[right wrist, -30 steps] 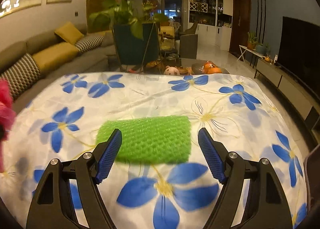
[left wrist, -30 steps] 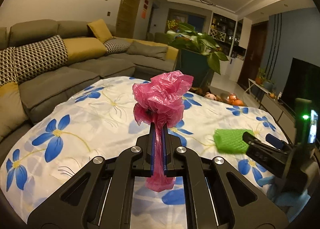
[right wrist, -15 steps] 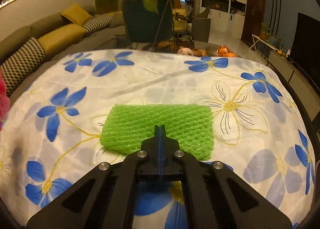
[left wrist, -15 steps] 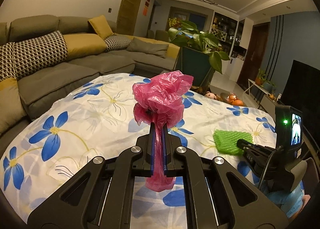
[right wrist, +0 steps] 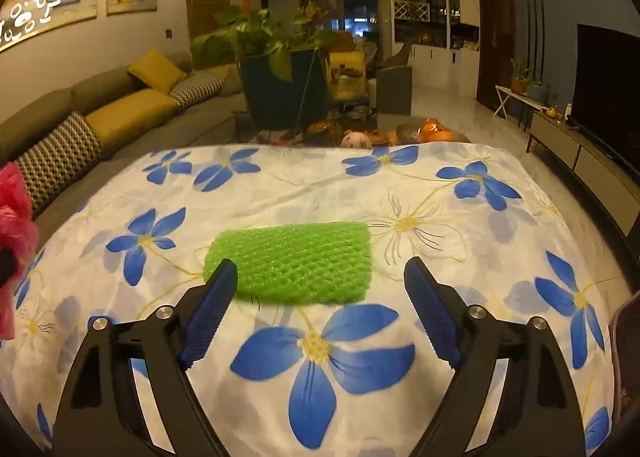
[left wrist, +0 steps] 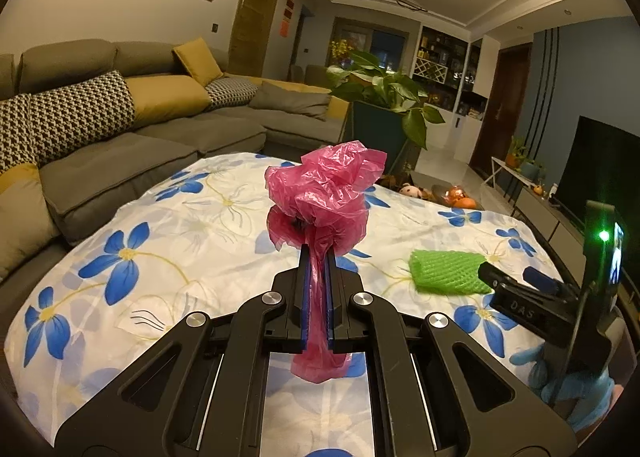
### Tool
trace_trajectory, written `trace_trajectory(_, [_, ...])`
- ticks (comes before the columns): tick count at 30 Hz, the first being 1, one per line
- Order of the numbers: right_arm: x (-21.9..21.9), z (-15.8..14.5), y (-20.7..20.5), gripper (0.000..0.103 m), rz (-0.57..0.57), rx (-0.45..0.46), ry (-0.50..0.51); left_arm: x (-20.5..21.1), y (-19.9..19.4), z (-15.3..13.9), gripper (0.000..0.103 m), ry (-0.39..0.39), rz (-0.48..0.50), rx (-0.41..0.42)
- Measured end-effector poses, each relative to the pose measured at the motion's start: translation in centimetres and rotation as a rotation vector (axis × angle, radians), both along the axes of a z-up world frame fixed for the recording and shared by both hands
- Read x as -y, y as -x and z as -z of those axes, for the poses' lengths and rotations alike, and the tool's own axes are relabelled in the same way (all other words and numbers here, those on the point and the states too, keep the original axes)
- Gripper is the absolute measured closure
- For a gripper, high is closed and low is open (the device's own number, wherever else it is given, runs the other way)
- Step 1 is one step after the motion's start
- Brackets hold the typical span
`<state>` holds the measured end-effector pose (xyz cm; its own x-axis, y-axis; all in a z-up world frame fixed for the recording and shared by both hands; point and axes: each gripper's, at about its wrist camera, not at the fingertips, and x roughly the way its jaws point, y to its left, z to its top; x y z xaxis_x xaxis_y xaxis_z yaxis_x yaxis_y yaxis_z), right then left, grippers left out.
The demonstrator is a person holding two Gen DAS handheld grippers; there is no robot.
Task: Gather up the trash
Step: 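Grasp the green mesh sleeve with the right tool while the left tool holds the pink bag, then carry the pink bag and green sleeve over the grey bin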
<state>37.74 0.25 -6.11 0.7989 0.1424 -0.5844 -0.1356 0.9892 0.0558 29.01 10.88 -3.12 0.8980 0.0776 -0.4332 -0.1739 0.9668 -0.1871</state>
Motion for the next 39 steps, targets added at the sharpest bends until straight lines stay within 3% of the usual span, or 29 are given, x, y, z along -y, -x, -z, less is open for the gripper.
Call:
trace_trajectory(7, [-1.4,3.3,-5.4,0.022,0.011,-0.179,0.03,-1.3,-1.5,0.5,0.098,-0.007,-0.019,-0.009])
trace_trajectory(9, [-1.8,3.5,-5.3,0.042,-0.015,-0.177,0.026,-1.6,-1.8,0.9,0.098,-0.006,-0.018,-0.014])
trace_trajectory(11, [-1.9,3.4,-5.0,0.073,-0.032,-0.161,0.016,-1.7,-2.0,1.2,0.098,0.002,-0.015,-0.018])
trace_trajectory(13, [-1.7,3.4,-4.8,0.088,-0.051,-0.163,-0.007,-1.6,-2.1,1.5,0.098,0.009,-0.011,-0.023])
trace_trajectory(14, [-1.7,3.4,-4.7,0.091,-0.056,-0.162,-0.013,-1.6,-2.2,1.6,0.098,0.014,-0.007,-0.027])
trace_trajectory(24, [2.2,-0.8,1.8,0.092,-0.033,-0.005,-0.067,0.5,-0.4,0.2,0.098,0.003,0.049,-0.002])
trace_trajectory(30, [7.2,-3.4,8.1,0.092,0.035,0.098,-0.047,4.9,1.1,-1.5,0.098,-0.014,0.142,0.026])
trace_trajectory(39, [14.7,-4.6,15.8,0.092,0.182,0.206,-0.037,14.1,3.1,-2.8,0.098,-0.044,0.332,0.047])
